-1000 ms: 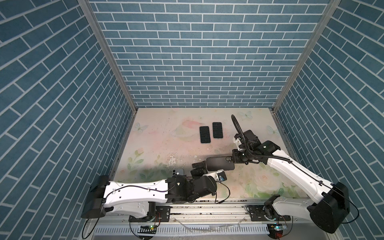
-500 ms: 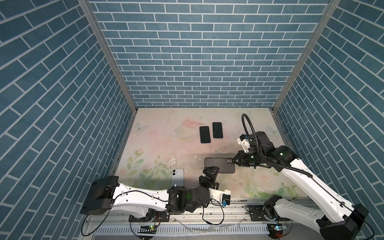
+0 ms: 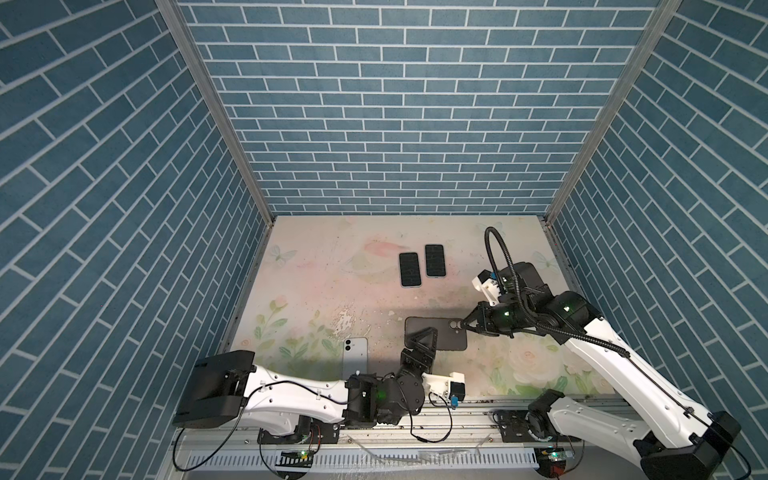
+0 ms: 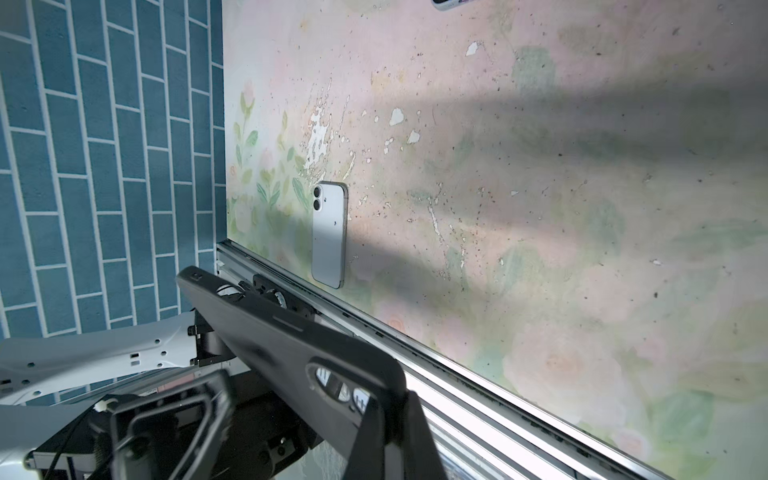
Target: Put the phone into the phone case
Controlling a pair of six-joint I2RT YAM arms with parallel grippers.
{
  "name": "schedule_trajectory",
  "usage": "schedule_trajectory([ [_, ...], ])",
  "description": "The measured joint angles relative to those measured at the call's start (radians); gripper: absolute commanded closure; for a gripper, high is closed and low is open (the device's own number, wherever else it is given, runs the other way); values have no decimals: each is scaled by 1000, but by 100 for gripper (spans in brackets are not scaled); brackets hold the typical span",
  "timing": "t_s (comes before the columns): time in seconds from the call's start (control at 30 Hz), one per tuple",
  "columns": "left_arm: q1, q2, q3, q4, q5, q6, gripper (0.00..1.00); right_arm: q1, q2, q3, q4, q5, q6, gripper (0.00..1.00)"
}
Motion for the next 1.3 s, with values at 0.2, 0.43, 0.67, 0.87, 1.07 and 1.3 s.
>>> schedule_trajectory([
  [0.2, 3, -31, 18, -106, -10, -57, 99, 0, 0, 0, 0, -1, 14, 83],
  [0.43, 27, -98, 143, -426, 67, -282, 88, 0, -1, 0, 6, 21, 11, 43],
  [0.67, 375, -197, 305, -761, 566, -724, 100, -22, -32, 60, -60, 188, -10, 43],
  [0.87, 791, -89, 315, -804, 1220, -1143, 100, -45, -89, 69, -127, 372, -26, 44],
  [1.07, 888, 115, 137, -446, 1557, -1643, 100, -58, -150, 62, -152, 472, -29, 44],
  [1.3, 873, 192, -21, -32, 1563, -2035, 47, -61, -155, 4, -151, 480, -28, 44],
])
